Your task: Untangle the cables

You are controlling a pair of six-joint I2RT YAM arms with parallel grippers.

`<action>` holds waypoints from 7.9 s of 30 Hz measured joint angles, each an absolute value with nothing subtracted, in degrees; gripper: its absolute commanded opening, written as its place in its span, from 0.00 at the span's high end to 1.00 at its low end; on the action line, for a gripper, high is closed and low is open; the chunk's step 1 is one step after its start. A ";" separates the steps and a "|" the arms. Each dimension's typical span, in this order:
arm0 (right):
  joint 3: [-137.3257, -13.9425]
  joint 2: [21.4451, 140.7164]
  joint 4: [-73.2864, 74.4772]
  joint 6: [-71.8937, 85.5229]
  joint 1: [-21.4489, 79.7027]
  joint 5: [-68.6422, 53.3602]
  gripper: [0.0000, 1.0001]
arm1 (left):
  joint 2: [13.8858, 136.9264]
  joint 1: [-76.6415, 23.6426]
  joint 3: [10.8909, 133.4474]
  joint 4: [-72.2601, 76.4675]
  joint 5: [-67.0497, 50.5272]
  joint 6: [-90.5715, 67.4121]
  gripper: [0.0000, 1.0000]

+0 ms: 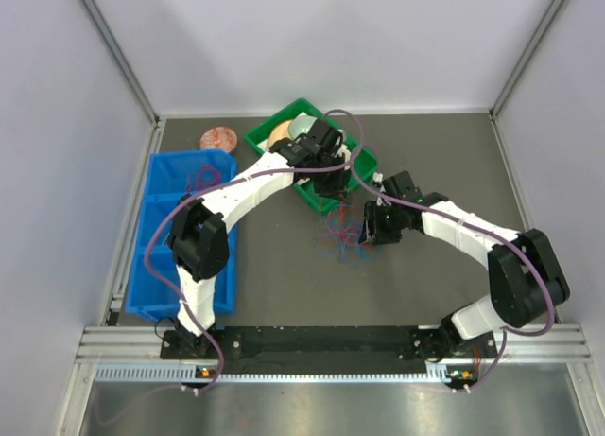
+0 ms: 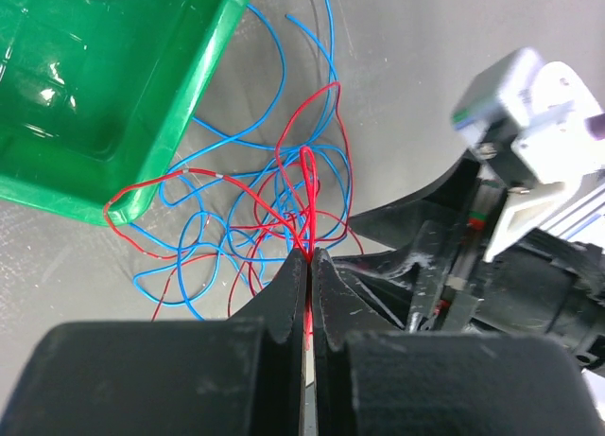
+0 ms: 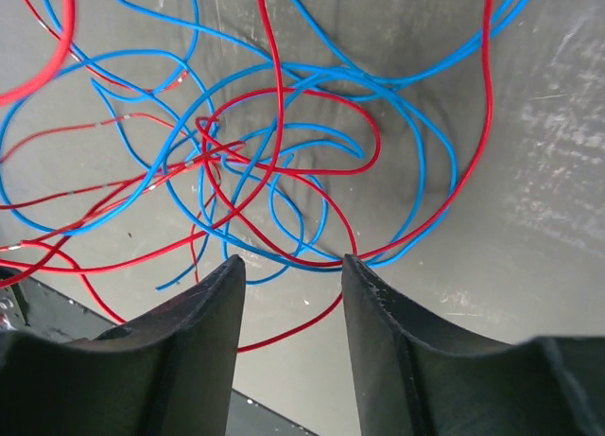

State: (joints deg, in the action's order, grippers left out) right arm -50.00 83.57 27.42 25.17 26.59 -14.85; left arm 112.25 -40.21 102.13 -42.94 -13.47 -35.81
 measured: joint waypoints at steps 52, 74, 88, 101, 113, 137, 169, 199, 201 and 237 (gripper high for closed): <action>-124.95 68.66 64.49 18.31 9.17 17.82 1.00 | 109.60 -38.24 95.00 -46.72 -14.09 -32.27 1.00; -51.11 62.78 47.46 28.82 7.40 4.80 0.41 | 100.22 -38.24 103.26 -47.62 -13.91 -31.33 1.00; -57.25 85.17 36.32 37.32 15.42 -3.36 0.45 | 100.29 -38.24 103.26 -47.62 -13.02 -31.81 1.00; -64.23 100.73 33.15 49.43 16.95 -3.81 0.57 | 100.29 -38.17 103.26 -47.62 -11.53 -32.03 1.00; -65.76 103.98 31.81 53.36 18.20 -3.97 1.00 | 100.77 -36.95 103.26 -47.40 -11.05 -33.15 1.00; -68.90 67.22 46.46 38.87 -9.78 8.32 1.00 | 88.88 -25.12 102.94 -46.09 -7.88 -32.77 1.00; -51.62 75.85 19.79 29.45 24.40 -14.04 0.31 | 88.88 -25.23 97.01 -29.47 -32.53 -45.04 1.00; -42.94 64.10 11.86 40.51 23.38 11.81 1.00 | 89.08 -25.15 98.56 -27.03 -37.08 -48.80 1.00; -40.71 58.67 13.69 40.60 18.39 12.29 1.00 | 89.91 -25.32 98.96 -26.76 -38.33 -48.77 1.00; -36.58 57.17 24.49 47.53 28.01 2.35 0.59 | 118.72 -34.28 105.67 -21.61 -34.04 -43.18 1.00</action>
